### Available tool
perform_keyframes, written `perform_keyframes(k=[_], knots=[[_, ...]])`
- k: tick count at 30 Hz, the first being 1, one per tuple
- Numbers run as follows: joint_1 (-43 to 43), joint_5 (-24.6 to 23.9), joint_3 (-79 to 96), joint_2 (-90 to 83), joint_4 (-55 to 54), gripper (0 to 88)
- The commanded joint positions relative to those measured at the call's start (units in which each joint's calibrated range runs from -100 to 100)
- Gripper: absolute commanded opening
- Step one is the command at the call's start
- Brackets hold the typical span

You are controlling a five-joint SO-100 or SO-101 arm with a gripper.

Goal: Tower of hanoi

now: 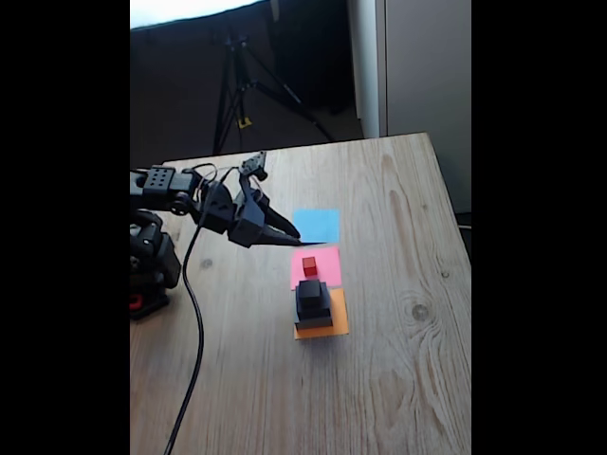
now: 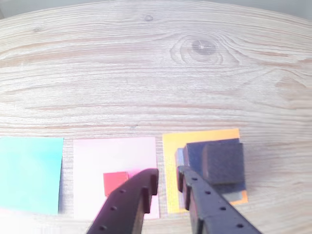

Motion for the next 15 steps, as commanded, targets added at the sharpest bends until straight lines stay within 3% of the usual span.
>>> perform_keyframes(k=[1, 11, 15], knots=[[4.83, 3.5, -19.56, -2.75, 20.56, 0.1], [16.28, 4.34, -39.47, -1.85, 35.86, 0.1], [18.54, 4.34, -39.93, -2.0, 36.19, 0.1]])
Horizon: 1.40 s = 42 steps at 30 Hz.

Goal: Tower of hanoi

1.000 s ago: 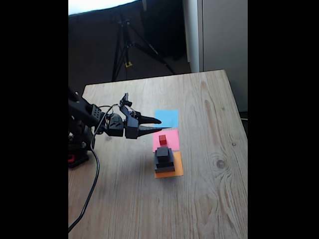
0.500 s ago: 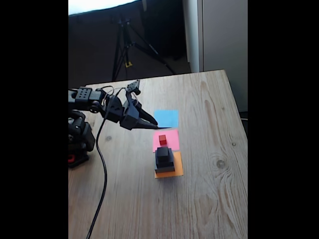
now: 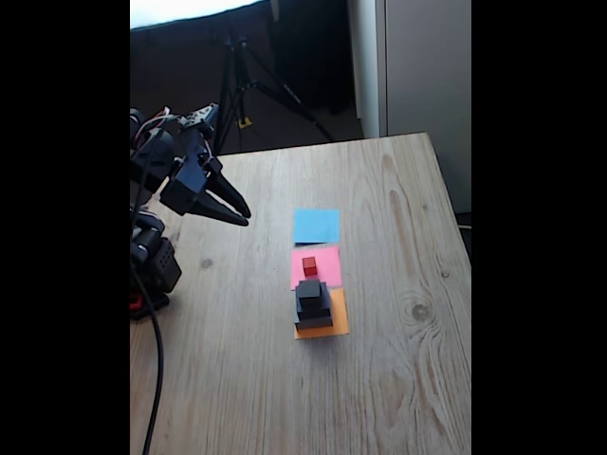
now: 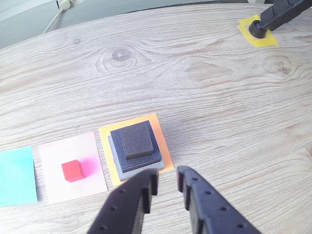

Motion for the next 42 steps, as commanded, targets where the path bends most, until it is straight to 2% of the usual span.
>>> perform_keyframes(k=[1, 10, 13, 20, 22, 26, 35, 42], knots=[[2.6, 0.69, -2.27, -1.47, -0.17, 0.1], [4.94, 0.69, 10.1, -4.35, -9.88, 2.1], [5.61, 0.69, 13.46, -4.43, -13.2, 6.0], [4.61, 0.69, 18.0, -2.91, -17.25, 20.9], [3.77, 0.69, 20.0, -2.69, -19.84, 21.2], [2.94, 0.69, 27.46, -2.23, -29.47, 24.1], [3.44, 0.69, 48.0, 1.4, -60.55, 25.4], [4.02, 0.69, 57.91, 4.58, -73.98, 26.7]])
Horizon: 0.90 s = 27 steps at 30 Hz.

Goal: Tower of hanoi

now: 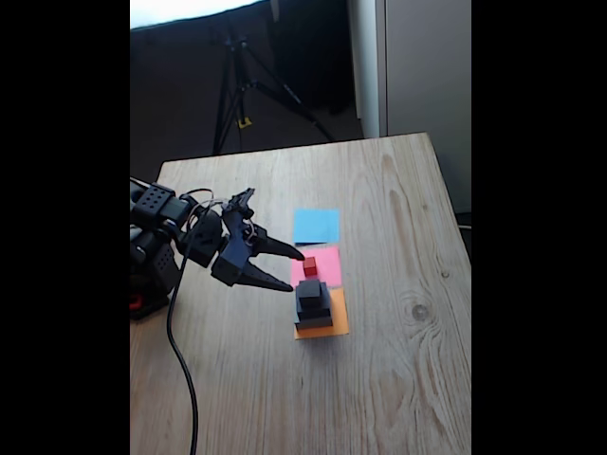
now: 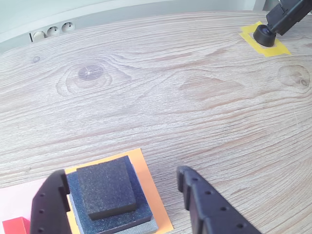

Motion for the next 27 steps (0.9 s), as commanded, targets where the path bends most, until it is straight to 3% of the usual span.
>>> perform_keyframes(k=[1, 12, 27], knots=[[0.53, 0.69, 3.81, 1.42, -10.19, 27.0], [-1.56, 0.69, 8.35, 8.31, -23.79, 29.7], [-2.06, 0.69, 9.9, 15.05, -32.13, 34.7]])
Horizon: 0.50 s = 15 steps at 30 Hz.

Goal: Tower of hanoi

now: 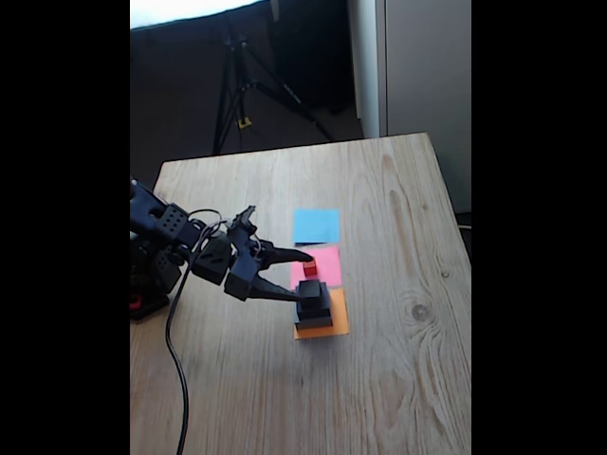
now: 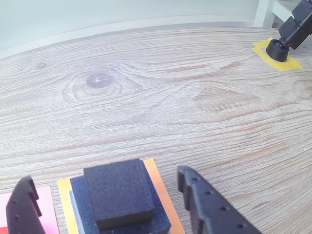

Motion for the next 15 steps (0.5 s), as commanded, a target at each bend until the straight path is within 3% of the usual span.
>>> perform_keyframes(k=[1, 15], knots=[[0.21, 0.69, 0.79, 1.23, -4.84, 34.6], [-0.12, 0.69, 3.16, 10.38, -18.11, 33.7]])
